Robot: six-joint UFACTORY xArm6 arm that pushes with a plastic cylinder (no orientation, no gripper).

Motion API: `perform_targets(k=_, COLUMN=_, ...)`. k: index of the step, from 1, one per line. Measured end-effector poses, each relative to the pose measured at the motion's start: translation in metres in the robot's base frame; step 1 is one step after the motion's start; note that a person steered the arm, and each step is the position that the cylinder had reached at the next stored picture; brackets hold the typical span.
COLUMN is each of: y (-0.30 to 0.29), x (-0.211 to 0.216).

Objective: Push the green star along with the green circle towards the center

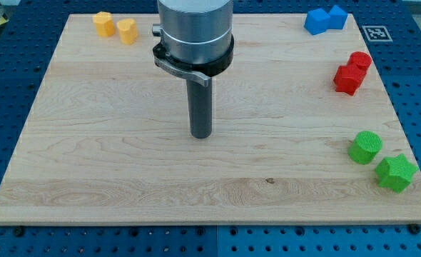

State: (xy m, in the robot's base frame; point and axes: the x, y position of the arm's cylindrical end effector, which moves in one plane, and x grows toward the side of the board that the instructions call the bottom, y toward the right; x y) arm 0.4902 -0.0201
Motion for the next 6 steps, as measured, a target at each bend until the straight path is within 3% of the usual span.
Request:
perform_targets(k=1, y=0.000, x=0.000)
perform_targets(k=3, y=-0.044, x=-0.074)
perform_targets(k=4, y=-0.048, x=-0.084)
perform_targets(k=5, y=-0.039, x=-0.084)
perform_targets(k=6, y=0.025, x=-0.034)
